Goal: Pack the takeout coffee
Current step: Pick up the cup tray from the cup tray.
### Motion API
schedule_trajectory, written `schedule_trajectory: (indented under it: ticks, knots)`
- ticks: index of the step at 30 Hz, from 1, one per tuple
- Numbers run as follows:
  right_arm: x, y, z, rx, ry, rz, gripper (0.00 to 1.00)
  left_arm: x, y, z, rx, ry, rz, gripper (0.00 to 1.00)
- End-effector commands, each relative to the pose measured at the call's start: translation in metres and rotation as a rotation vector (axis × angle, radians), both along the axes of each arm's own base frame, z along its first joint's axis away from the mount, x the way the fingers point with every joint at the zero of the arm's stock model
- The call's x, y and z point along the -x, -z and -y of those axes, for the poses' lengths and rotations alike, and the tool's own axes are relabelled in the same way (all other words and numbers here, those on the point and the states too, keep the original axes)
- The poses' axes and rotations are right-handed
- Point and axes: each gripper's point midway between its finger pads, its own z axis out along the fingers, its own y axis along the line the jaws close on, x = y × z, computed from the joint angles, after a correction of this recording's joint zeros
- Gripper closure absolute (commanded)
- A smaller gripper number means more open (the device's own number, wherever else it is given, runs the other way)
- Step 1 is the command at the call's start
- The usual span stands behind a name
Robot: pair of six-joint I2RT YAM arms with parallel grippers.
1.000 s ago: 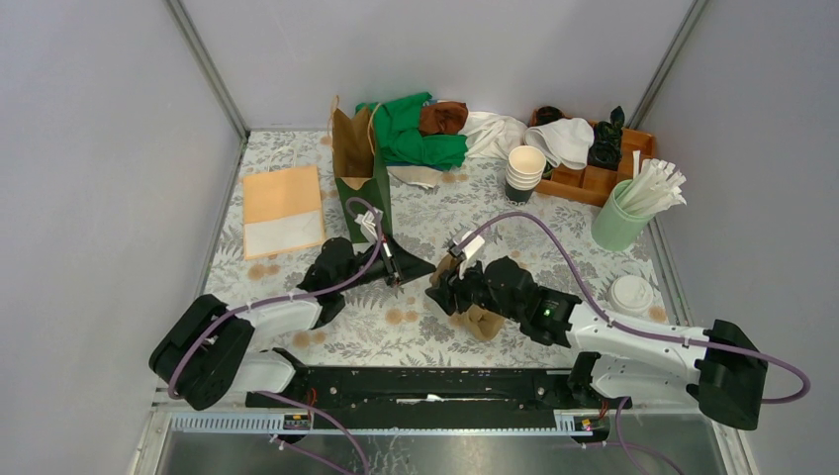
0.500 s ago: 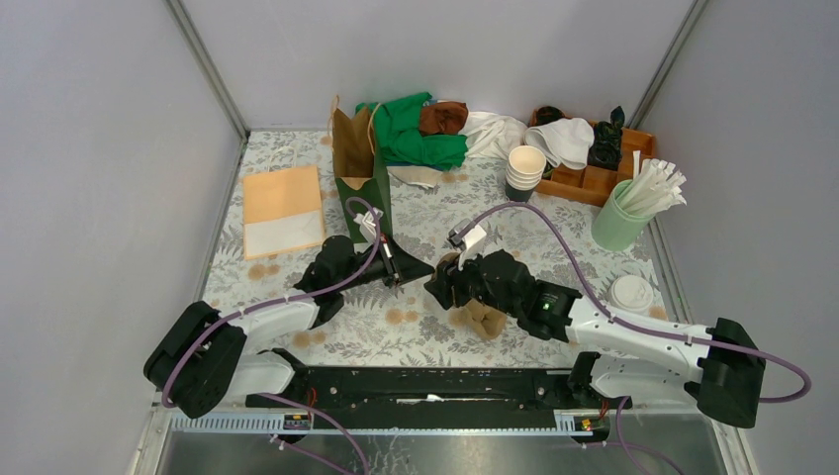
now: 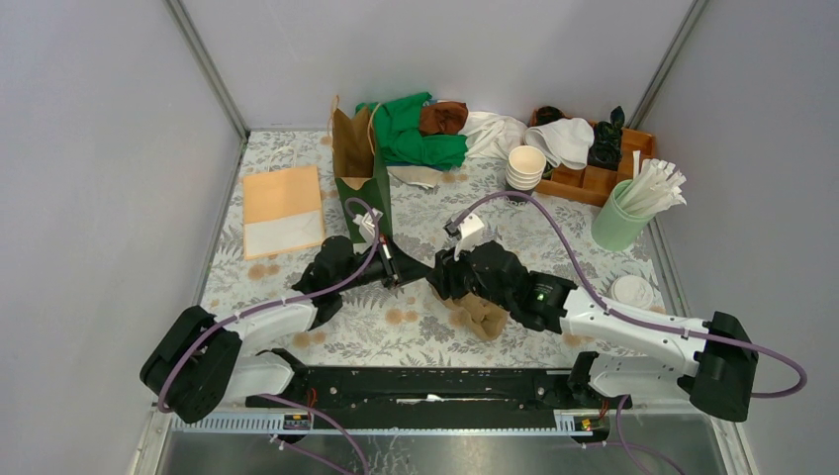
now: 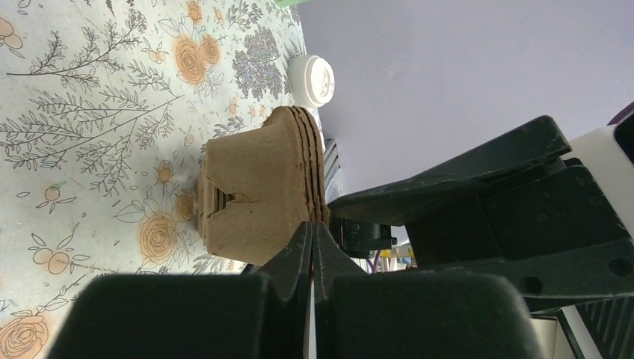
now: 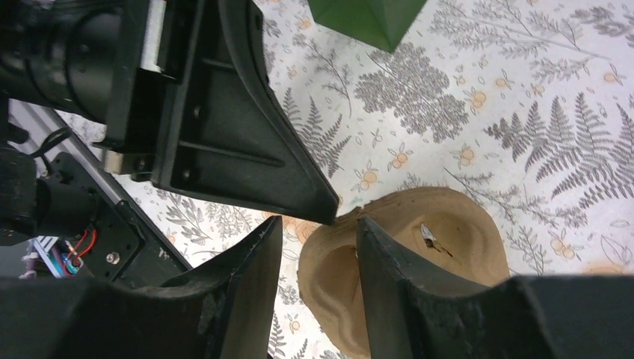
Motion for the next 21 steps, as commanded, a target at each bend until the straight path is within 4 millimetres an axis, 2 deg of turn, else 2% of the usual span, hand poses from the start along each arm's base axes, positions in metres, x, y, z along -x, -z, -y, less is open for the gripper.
schedule_trajectory:
  ticks: [1, 5, 11, 16, 21]
  knots:
    - [-0.006, -0.008, 0.004, 0.013, 0.069, -0.017, 0.52, -0.005, -0.033, 0.003, 0.049, -0.003, 0.104, 1.0]
    - [-0.007, -0.003, 0.011, 0.033, 0.115, -0.049, 0.46, -0.005, -0.032, 0.003, 0.046, -0.005, 0.101, 1.0]
    - [-0.007, 0.0, 0.016, 0.037, 0.146, -0.067, 0.47, -0.006, -0.03, 0.004, 0.046, -0.004, 0.097, 1.0]
    - [-0.005, 0.003, 0.006, 0.032, 0.12, -0.098, 0.48, -0.005, -0.032, 0.004, 0.054, -0.001, 0.1, 1.0]
    - [-0.005, 0.012, 0.004, 0.061, 0.124, -0.128, 0.44, -0.007, -0.024, 0.002, 0.019, -0.011, 0.098, 1.0]
